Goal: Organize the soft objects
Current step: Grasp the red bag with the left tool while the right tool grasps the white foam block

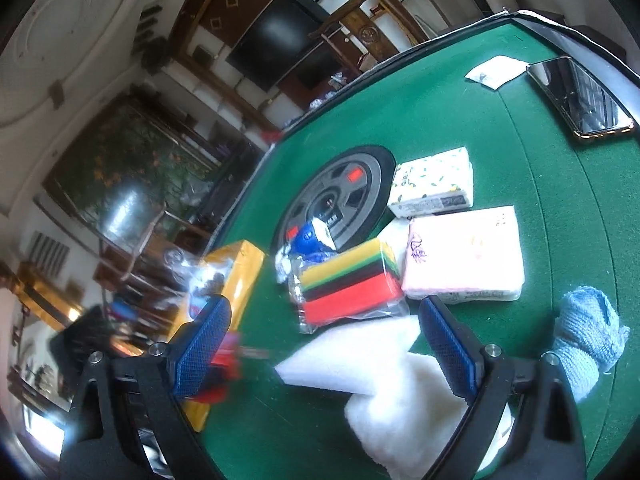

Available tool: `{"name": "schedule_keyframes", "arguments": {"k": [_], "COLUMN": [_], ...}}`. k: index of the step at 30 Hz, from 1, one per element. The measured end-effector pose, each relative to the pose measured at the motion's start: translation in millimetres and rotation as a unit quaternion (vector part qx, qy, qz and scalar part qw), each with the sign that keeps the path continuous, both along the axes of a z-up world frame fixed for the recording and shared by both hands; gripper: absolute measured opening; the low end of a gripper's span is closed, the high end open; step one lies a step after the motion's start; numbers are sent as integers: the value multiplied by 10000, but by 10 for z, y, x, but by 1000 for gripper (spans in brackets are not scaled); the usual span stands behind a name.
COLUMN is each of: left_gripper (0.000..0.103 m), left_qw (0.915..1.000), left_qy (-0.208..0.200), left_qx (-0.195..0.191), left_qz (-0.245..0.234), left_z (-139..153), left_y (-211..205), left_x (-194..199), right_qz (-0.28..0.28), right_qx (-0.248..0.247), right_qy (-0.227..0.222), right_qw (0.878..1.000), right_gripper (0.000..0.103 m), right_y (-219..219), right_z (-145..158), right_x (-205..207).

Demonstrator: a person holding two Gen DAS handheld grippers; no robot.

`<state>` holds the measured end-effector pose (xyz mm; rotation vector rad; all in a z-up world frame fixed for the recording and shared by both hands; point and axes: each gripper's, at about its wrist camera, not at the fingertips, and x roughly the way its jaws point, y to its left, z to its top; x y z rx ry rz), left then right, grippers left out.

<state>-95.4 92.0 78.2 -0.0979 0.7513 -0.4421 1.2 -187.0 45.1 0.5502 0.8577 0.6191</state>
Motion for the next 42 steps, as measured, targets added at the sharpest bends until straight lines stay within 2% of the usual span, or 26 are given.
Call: {"name": "schedule_keyframes", "arguments": {"k": [2, 5, 8, 10, 11, 13, 15, 17, 18, 19, 20, 22, 24, 26, 28, 33, 36, 39, 41, 42], "left_gripper": [38, 38, 38, 39, 39, 39, 39, 39, 39, 39, 39, 39, 39, 39, 39, 39, 40, 53, 63, 63], "left_qw": [9998, 9986, 9971, 9958, 9950, 9931, 9908, 9893, 9888, 9881, 9874, 9856, 9843, 9825, 9810, 9744, 9673, 9629, 9615, 9613], "left_qy": [-51, -42, -58, -80, -77, -52, 25, 87, 107, 120, 124, 122, 127, 176, 273, 623, 806, 969, 1092, 1113], "left_qx": [-102, -182, -179, -224, -273, -373, -491, -559, -552, -521, -508, -514, -502, -453, -375, -186, -24, 121, -1, -83], "left_qz": [162, 487, 732, 887, 959, 1113, 1260, 1348, 1383, 1439, 1491, 1604, 1688, 1796, 1882, 2152, 2406, 2515, 2521, 2519], "left_z": [27, 63, 96, 79, 66, 12, -55, -100, -115, -128, -135, -139, -149, -170, -198, -319, -409, -479, -513, -512], "left_y": [181, 494, 799, 991, 1073, 1204, 1296, 1394, 1419, 1439, 1475, 1581, 1674, 1777, 1880, 2075, 2193, 2250, 2298, 2316], "left_x": [-103, -208, -346, -414, -440, -459, -479, -520, -534, -547, -561, -603, -610, -584, -525, -203, -64, 15, 17, -1], "right_qz": [28, 61, 206, 515, 688, 973, 1070, 1031, 953, 909, 915, 937, 998, 1010, 959, 984, 1165, 1437, 1615, 1713], "right_qx": [-216, -835, -1679, -2439, -2894, -3936, -4655, -5094, -5282, -5402, -5430, -5293, -5133, -5002, -4810, -4028, -3709, -3288, -2920, -2714], "right_qy": [-38, -289, -796, -1147, -1333, -1726, -1940, -1991, -1998, -1962, -1845, -1592, -1408, -1405, -1396, -1593, -1695, -1604, -1478, -1400], "right_qw": [9998, 9961, 9824, 9616, 9454, 8977, 8569, 8308, 8198, 8133, 8141, 8281, 8407, 8484, 8602, 8959, 9056, 9195, 9310, 9367], "right_gripper": [93, 93, 93, 93, 93, 93, 91, 80, 61, 46, 46, 30, 27, 25, 12, 12, 12, 12, 12, 12], "right_y": [56, 202, 415, 625, 743, 997, 1175, 1279, 1310, 1334, 1347, 1341, 1343, 1346, 1334, 1516, 1747, 2001, 2173, 2261], "right_z": [-1, 50, 247, 361, 384, 345, 246, 129, 70, 13, -31, -70, -55, 10, 129, 544, 683, 720, 728, 725], "right_x": [-6, -93, -327, -534, -634, -806, -855, -793, -734, -676, -603, -485, -467, -507, -559, -714, -767, -768, -763, -746]}}
